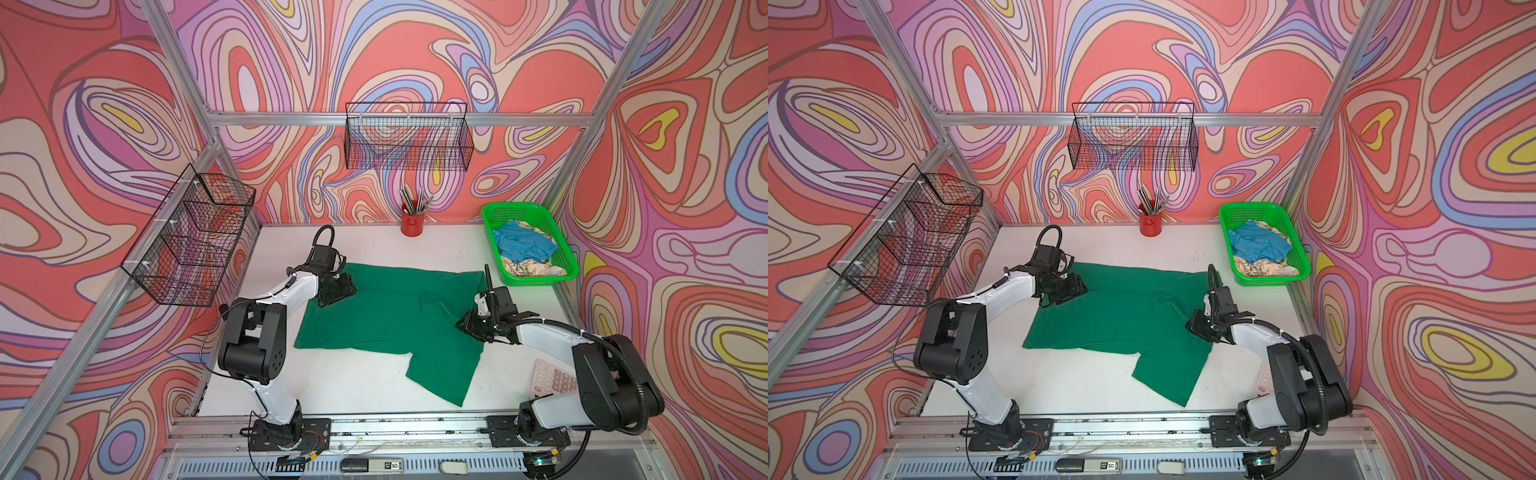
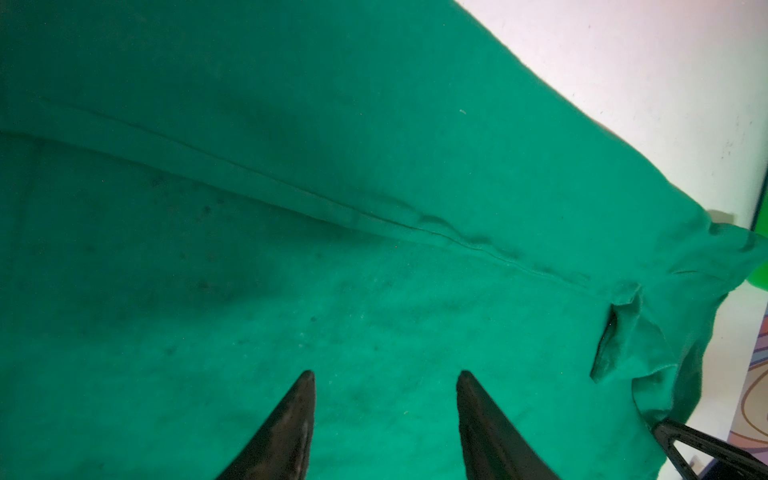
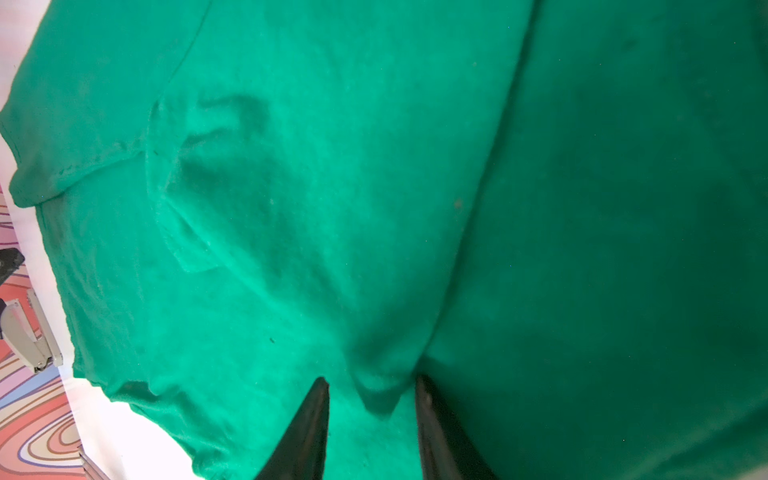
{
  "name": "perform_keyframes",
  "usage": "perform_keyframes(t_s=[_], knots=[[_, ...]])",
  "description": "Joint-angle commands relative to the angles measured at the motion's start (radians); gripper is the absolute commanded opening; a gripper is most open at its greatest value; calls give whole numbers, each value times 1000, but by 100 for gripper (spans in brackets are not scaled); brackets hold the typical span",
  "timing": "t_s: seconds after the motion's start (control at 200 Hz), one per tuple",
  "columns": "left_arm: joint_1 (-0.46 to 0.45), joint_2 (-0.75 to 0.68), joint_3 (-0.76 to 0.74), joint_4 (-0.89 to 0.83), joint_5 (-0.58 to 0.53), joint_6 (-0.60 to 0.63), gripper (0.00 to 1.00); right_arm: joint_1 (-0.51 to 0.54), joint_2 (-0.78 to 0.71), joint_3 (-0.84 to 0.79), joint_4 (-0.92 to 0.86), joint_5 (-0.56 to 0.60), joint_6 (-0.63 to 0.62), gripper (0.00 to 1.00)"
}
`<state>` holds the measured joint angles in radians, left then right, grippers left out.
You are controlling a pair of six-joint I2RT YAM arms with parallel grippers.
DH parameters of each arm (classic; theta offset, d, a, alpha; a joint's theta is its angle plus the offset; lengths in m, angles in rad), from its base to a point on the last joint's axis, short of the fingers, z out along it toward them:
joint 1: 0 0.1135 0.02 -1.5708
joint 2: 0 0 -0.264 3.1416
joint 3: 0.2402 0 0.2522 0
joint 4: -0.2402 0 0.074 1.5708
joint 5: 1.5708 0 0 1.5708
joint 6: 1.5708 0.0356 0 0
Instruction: Fold and stack the t-shirts
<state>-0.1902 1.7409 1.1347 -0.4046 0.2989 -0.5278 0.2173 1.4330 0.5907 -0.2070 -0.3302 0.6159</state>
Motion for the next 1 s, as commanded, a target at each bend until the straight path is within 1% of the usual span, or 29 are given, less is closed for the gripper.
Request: perform_keyframes(t_s=[0.0, 0.06, 0.115, 0.155, 0.205, 0.295, 0.391, 0.546, 0.761, 0.996], knots=[[-5, -15, -11, 5, 6, -6, 57, 3, 15, 22, 14, 11, 10, 33], [-5, -15, -12, 4, 6, -7, 57, 2, 18, 26, 14, 11, 10, 32], [-5, -15, -11, 4, 5, -6, 57, 2, 24, 29, 16, 11, 9, 27], [-5, -15, -11, 3, 3, -5, 57, 3, 26, 31, 17, 11, 9, 26], [-5, -15, -11, 1, 3, -5, 57, 2, 25, 34, 17, 11, 11, 21], [-4, -17, -11, 0, 2, -5, 57, 3, 17, 41, 10, 11, 14, 17], [-5, -17, -13, 1, 2, -5, 57, 2, 8, 50, -1, 11, 15, 10], [-5, -18, -12, 0, 2, -6, 57, 3, -20, 67, -33, -1, 25, 0], [-10, -21, -10, 0, 7, -1, 57, 3, -64, 87, -98, -29, 38, 0], [-41, -18, 2, -2, 26, 4, 57, 2, -109, 87, -185, -9, 26, 0]])
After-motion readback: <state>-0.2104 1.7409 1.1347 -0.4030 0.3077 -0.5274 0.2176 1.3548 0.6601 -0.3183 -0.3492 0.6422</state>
